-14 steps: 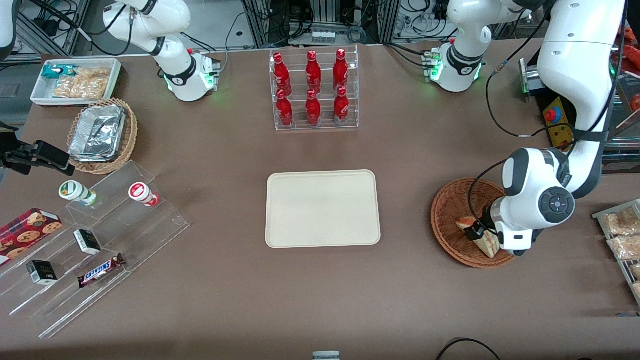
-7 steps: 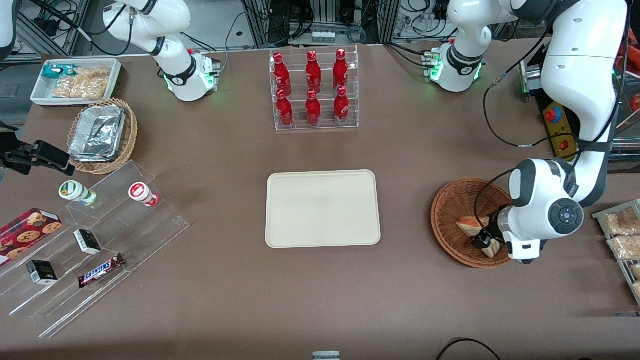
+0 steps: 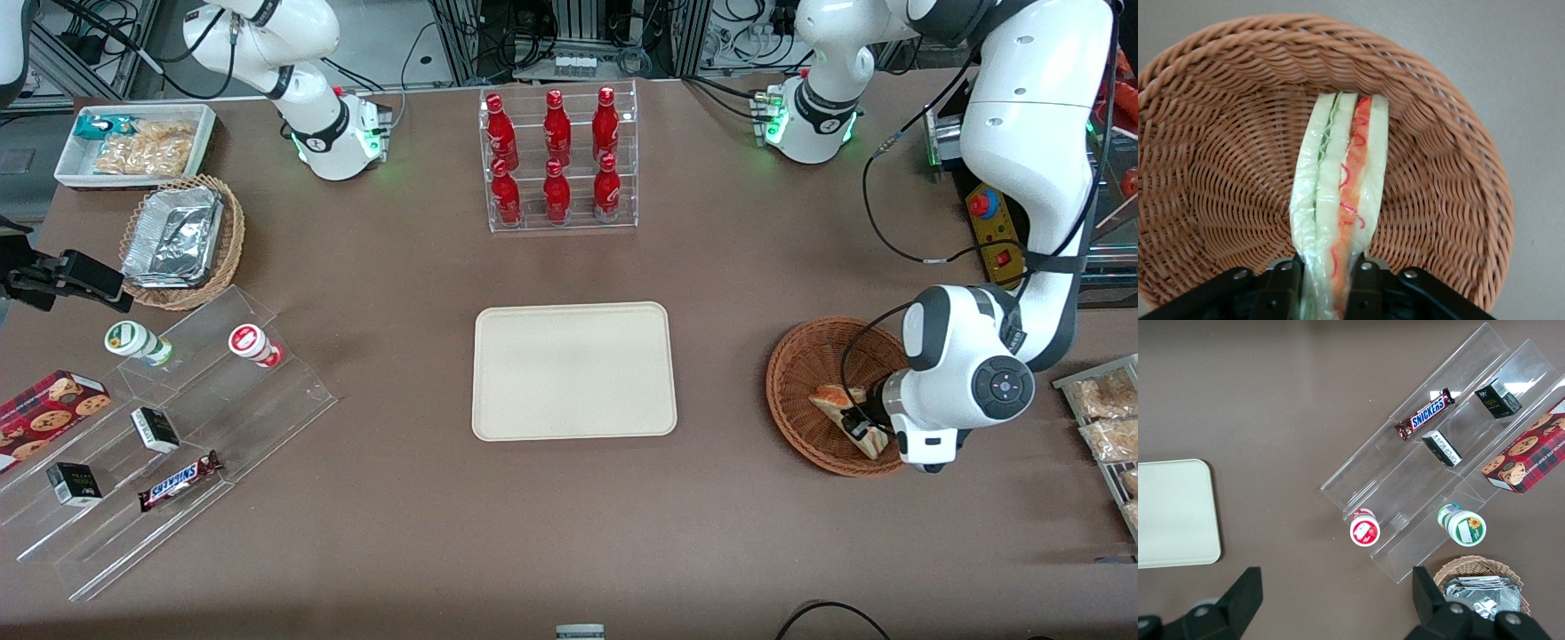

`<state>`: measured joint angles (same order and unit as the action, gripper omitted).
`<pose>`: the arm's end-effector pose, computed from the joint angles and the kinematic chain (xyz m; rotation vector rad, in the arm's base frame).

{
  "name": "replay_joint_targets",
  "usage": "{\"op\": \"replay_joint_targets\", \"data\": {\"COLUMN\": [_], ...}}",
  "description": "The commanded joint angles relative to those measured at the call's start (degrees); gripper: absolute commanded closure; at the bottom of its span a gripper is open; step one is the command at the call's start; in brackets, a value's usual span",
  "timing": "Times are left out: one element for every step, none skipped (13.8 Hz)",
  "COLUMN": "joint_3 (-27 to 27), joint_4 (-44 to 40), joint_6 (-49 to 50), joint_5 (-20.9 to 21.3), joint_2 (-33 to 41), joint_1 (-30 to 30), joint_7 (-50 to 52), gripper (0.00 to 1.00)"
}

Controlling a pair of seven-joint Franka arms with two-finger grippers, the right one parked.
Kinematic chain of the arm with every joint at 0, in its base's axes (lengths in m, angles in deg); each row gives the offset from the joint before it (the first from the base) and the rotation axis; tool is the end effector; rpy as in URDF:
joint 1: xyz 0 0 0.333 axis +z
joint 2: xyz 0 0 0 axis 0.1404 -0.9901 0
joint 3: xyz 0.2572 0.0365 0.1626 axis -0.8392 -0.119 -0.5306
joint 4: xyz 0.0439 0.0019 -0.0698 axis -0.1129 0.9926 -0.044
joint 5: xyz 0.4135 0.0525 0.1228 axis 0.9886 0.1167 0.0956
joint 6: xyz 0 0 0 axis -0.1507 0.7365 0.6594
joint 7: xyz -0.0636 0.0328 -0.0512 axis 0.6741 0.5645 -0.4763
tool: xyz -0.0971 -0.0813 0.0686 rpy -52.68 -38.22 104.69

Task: Place sandwich from basket to tray
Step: 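Carry the sandwich with the left gripper over the cream tray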

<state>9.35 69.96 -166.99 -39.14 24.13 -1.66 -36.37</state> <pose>0.6788 -0.0576 0.1789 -2.8913 -1.1247 0.2573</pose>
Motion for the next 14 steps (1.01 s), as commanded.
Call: {"op": "replay_joint_targets", "data": {"joint_3": [0.2, 0.4, 0.7, 0.8, 0.8, 0.8, 0.8, 0.8, 0.9, 0.9, 1.3, 2.2, 2.4, 2.4], "joint_4": [-1.5, -2.2, -3.4, -4.0, -4.3, -5.7, -7.9, -10.6, -12.8, -15.0, -16.6, -17.7, -18.9, -20.8], "joint_6": [7.7, 10.6, 12.9, 13.9, 13.8, 13.7, 13.6, 13.6, 13.5, 13.0, 10.9, 7.8, 5.1, 3.9], "joint_5": [0.2, 0.1, -0.1, -0.4, -0.4, -0.1, -0.4, -0.5, -0.5, -0.7, -0.6, -0.6, -0.6, -0.5], "joint_2": [4.3, 5.6, 6.2, 6.2, 6.0, 5.3, 3.6, 1.9, 0.1, -2.0, -4.4, -6.5, -8.4, -10.5], "joint_1": [-3.5, -5.5, -8.6, -11.7, -14.9, -18.7, -21.3, -23.5, -25.6, -28.0, -30.0, -31.7, -33.5, -35.7], "joint_7": [-2.7, -2.2, -1.7, -1.4, 0.2, 2.0, 2.4, 2.5, 2.4, 2.0, 2.2, 2.8, 3.7, 6.2], "gripper": [0.9, 0.9, 0.89, 0.89, 0.89, 0.9, 0.9, 0.9, 0.9, 0.9, 0.9, 0.9, 0.9, 0.9]}}
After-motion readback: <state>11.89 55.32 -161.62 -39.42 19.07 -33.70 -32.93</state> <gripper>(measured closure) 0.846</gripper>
